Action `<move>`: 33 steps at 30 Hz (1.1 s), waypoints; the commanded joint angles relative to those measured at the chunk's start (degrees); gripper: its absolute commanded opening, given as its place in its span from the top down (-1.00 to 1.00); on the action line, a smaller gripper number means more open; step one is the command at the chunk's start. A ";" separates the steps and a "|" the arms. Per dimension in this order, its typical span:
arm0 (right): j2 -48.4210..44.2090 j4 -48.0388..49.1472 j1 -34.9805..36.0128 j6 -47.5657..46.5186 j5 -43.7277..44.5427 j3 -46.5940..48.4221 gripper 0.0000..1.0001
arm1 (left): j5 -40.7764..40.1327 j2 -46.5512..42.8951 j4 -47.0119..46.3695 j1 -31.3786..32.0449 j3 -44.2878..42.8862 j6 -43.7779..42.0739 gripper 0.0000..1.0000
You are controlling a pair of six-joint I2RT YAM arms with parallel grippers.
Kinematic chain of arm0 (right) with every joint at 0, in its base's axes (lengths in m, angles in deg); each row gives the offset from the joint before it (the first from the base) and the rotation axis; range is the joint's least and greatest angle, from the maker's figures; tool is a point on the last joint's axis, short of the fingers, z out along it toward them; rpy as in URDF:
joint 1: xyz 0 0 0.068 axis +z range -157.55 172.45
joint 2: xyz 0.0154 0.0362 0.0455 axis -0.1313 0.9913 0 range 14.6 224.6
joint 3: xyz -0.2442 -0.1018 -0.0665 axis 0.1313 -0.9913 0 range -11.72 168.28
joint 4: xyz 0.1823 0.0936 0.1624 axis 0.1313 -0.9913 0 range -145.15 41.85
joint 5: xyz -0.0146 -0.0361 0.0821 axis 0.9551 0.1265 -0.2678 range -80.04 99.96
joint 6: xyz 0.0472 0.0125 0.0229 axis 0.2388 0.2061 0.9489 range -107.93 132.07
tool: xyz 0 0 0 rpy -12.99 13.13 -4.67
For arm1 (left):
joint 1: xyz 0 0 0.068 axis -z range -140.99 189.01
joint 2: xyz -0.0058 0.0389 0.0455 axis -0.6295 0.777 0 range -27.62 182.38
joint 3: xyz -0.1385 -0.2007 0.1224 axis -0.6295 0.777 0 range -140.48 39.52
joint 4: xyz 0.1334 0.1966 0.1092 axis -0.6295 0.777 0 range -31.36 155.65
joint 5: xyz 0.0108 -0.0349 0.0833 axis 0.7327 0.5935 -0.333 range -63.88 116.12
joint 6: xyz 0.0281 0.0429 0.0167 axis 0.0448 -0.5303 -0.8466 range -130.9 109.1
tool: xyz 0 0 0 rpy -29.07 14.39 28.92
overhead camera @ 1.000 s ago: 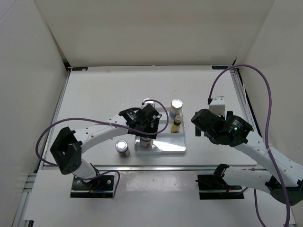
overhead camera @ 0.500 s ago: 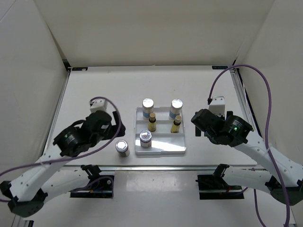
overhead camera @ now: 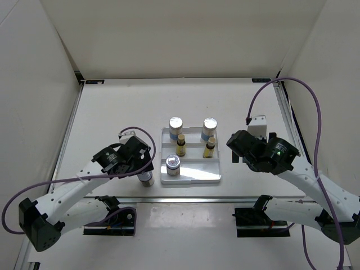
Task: Organize the condiment bottles
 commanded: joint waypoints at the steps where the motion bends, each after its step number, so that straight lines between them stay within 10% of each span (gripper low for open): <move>1: -0.02 -1.12 0.10 -0.05 1.51 -0.02 -1.00 | 3.60 1.63 -5.39 -2.17 1.30 -1.81 -1.00; 12: -0.02 -1.12 0.10 -0.05 1.51 -0.02 -1.00 | 12.30 7.80 -12.25 -6.13 4.65 -4.54 -0.96; 22: -1.07 -1.12 0.10 -0.05 1.51 -0.02 -1.00 | 15.31 -0.90 -7.87 -7.27 -3.77 -7.44 0.75; 33: -1.07 -1.12 0.10 -0.05 1.51 -0.02 -1.00 | 15.65 9.43 -6.61 1.15 -28.04 -8.50 0.79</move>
